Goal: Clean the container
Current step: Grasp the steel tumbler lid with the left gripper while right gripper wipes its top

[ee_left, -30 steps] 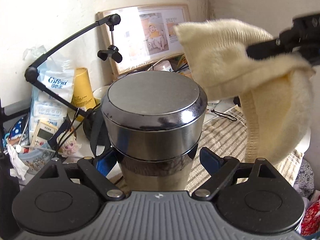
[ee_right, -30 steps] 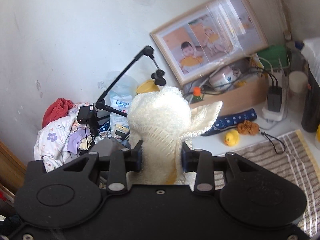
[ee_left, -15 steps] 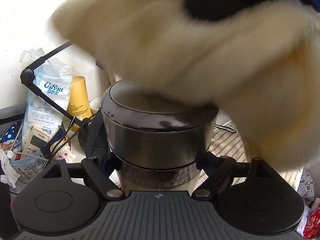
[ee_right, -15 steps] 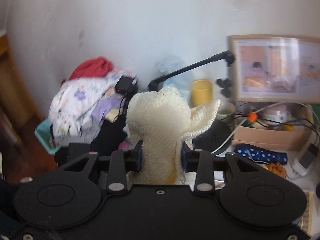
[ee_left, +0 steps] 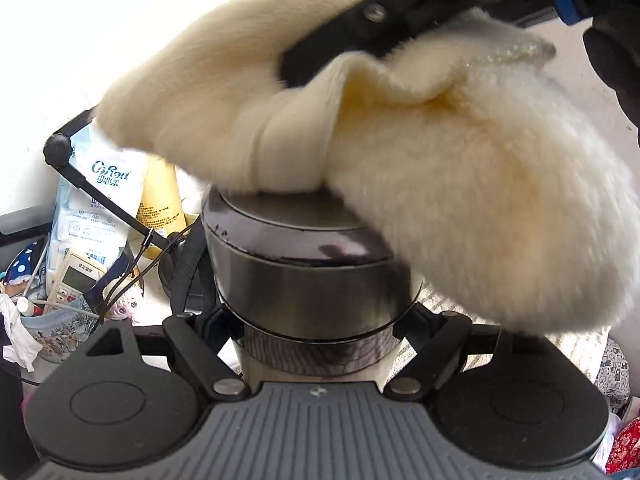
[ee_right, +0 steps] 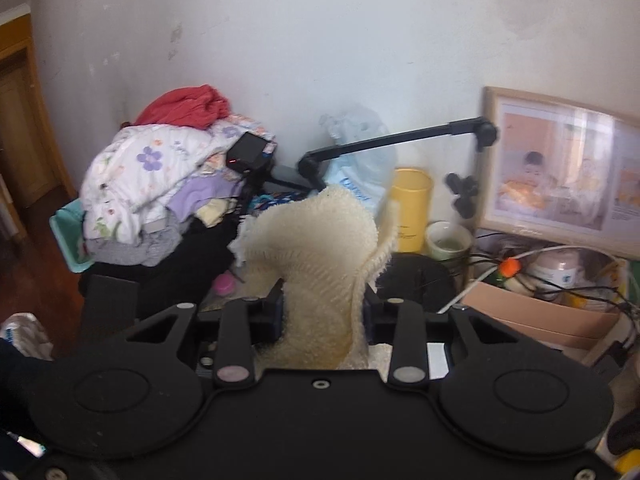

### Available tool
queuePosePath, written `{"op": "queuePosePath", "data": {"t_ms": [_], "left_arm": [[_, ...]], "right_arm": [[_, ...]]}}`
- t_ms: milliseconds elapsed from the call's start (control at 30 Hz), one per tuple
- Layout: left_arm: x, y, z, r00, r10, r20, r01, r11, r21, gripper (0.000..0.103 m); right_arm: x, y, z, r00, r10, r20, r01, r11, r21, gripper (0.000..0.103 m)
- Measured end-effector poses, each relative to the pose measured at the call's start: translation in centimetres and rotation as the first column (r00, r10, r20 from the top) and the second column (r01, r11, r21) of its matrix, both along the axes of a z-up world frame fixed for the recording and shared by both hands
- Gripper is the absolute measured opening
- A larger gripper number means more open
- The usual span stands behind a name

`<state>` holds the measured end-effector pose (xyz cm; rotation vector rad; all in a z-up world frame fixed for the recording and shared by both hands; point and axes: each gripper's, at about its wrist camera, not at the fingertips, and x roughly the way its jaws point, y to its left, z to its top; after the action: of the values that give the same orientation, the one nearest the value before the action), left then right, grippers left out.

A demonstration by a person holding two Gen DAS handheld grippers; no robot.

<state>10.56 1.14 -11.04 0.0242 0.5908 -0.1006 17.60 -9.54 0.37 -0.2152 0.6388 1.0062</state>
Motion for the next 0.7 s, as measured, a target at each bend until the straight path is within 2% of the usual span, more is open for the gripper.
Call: {"op": "queuePosePath", "data": {"t_ms": [133,300,467,700], "left_arm": [[0.0,-0.3,0.0,1.000,0.003,-0.008,-0.003,1.000,0.004,0.084],[0.2,-0.6,-0.1,1.000,0.006,-0.020,-0.006,1.000,0.008,0.084],[0.0,-1.2,0.0,0.999,0.017,-0.027,-0.017,1.000,0.011,0.084],[-0.1,-0.7,-0.2,0.998,0.054,-0.036,-0.055,0.998,-0.014,0.083]], "right_arm": [[0.4,-2.6,-0.7,0.997,-0.056,-0.046,0.056,0.998,0.010,0.034],[-1.5,-4.9,-0.8,0.997,-0.002,-0.079,0.002,1.000,0.010,0.034],[-3.0,-3.8,-0.8,0.993,0.085,-0.079,-0.084,0.996,0.014,0.034],[-2.2,-1.9,-0.4,0.992,0.112,-0.056,-0.110,0.993,0.048,0.034]]}}
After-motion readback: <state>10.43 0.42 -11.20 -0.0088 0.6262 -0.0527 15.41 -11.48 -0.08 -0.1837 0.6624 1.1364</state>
